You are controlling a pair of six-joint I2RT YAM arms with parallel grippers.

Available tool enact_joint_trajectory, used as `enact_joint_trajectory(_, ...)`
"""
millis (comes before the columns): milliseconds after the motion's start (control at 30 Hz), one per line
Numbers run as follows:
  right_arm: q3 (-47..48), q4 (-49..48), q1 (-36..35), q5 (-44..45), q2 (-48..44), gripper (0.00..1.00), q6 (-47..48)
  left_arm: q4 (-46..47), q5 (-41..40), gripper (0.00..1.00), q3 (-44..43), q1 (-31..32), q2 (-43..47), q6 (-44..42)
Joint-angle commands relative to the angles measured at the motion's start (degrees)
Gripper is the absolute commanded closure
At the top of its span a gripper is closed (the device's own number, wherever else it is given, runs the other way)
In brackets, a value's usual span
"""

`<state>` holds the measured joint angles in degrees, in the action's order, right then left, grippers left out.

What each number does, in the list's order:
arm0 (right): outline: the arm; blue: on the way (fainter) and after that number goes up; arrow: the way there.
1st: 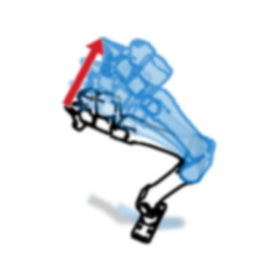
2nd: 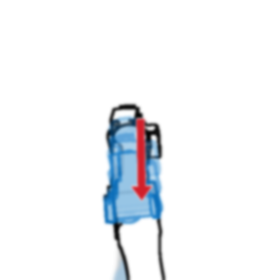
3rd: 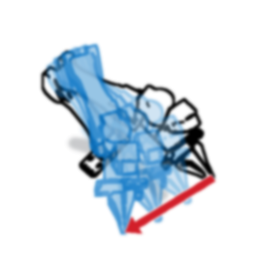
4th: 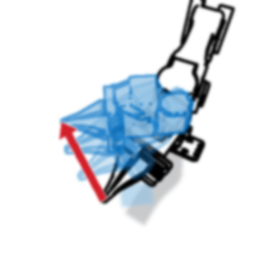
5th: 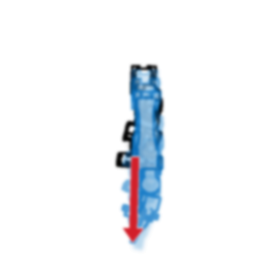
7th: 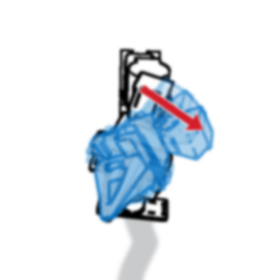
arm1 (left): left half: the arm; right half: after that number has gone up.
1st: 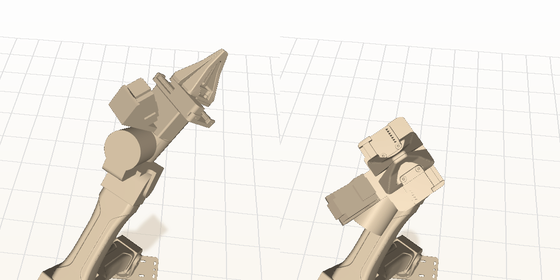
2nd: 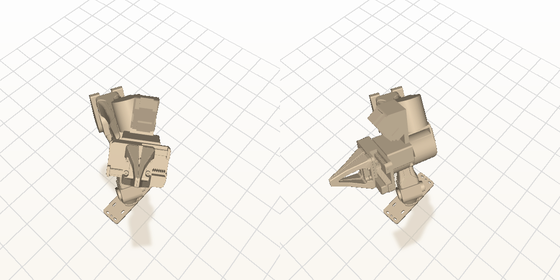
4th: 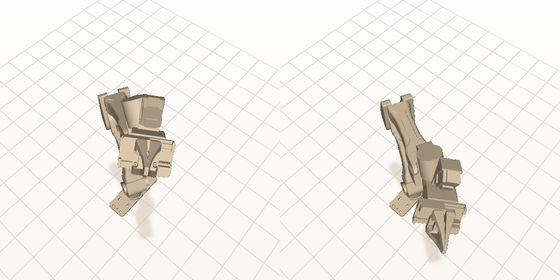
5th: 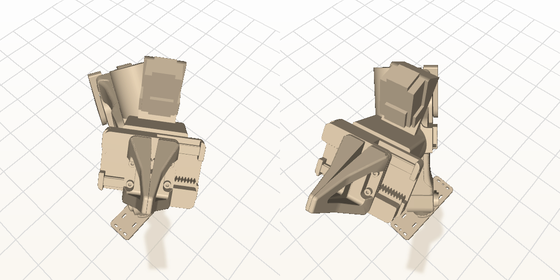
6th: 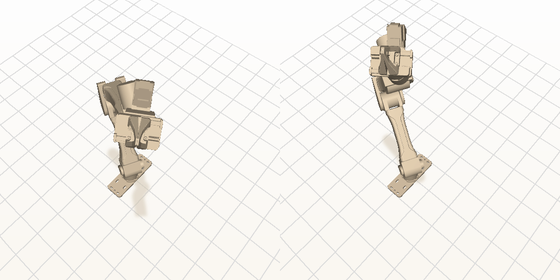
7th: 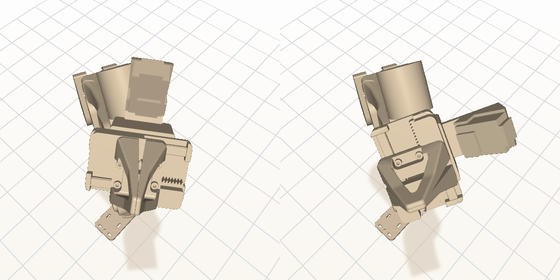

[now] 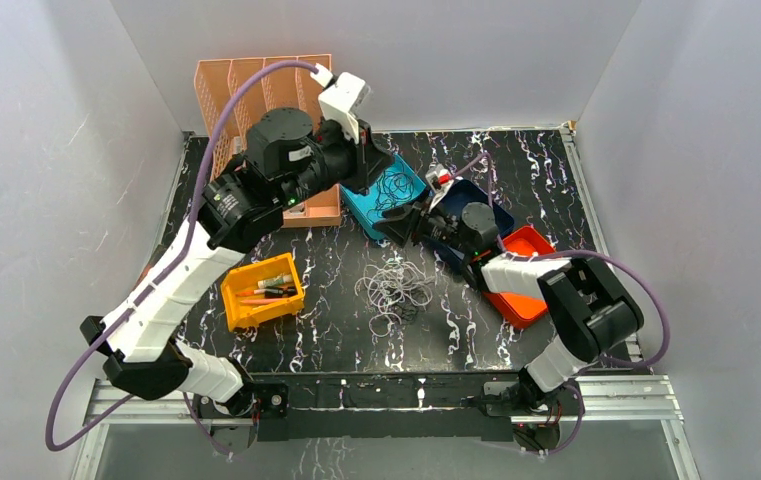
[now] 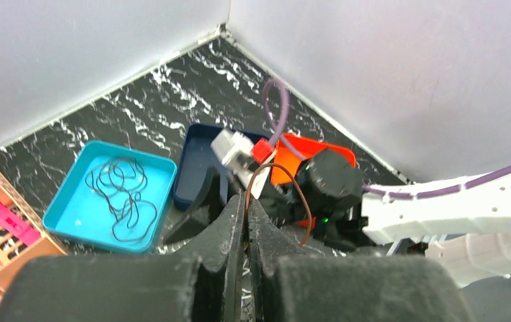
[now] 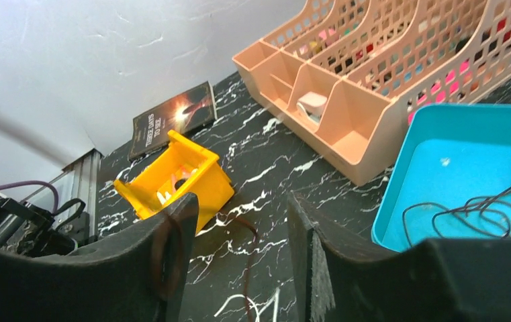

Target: Untangle the cables

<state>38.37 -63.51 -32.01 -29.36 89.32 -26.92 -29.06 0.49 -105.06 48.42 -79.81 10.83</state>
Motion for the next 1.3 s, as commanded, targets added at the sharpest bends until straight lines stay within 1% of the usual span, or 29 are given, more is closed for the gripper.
enact_joint_trajectory(0,1.03,-3.09,-0.74,-0.79,2.22,0.43,-2.09,-0.31,-0.32,1.0,-7.03,-0.35,-0.67,-2.21)
enact_joint_trajectory(267,-2.28,2.33,-0.95,-0.82,2.82,0.56,-1.67,3.0,-3.12,1.0,-15.44,-0.35,-1.76,-5.26)
enact_joint_trajectory(433,-6.29,3.98,-0.89,-0.02,0.77,0.59,-1.34,6.27,-5.2,1.0,-17.54,-0.35,-1.77,-7.41)
enact_joint_trajectory(533,-8.57,4.51,-0.89,0.26,-0.6,0.59,-1.17,7.79,-6.72,1.0,-17.69,-0.35,-1.58,-8.36)
enact_joint_trajectory(600,-9.72,5.53,-0.93,0.36,-1.9,0.61,-1.02,8.38,-7.19,1.0,-17.54,-0.35,-1.43,-8.71)
enact_joint_trajectory(733,-11.96,8.02,-0.92,1.13,-4.39,0.69,0.36,9.39,-7.65,1.0,-17.57,-0.39,-1.23,-9.17)
enact_joint_trajectory(867,-14.27,8.13,-0.92,2.17,-6.59,0.75,0.47,9.55,-8.35,1.0,-18.33,-0.37,-1.55,-9.84)
enact_joint_trajectory(1000,-13.91,11.65,-0.91,3.36,-11.22,0.81,1.32,9.51,-9.82,1.0,-16.08,-0.36,-0.89,-10.19)
enact_joint_trajectory(1133,-12.13,19.55,-0.94,5.65,-18.07,0.8,4.25,9.55,-10.63,1.0,-13.55,-0.35,0.25,-10.05)
enact_joint_trajectory(1267,-10.84,27.71,-0.88,8.7,-25.13,0.73,6.64,9.65,-11.34,1.0,-11.94,-0.37,0.81,-10.19)
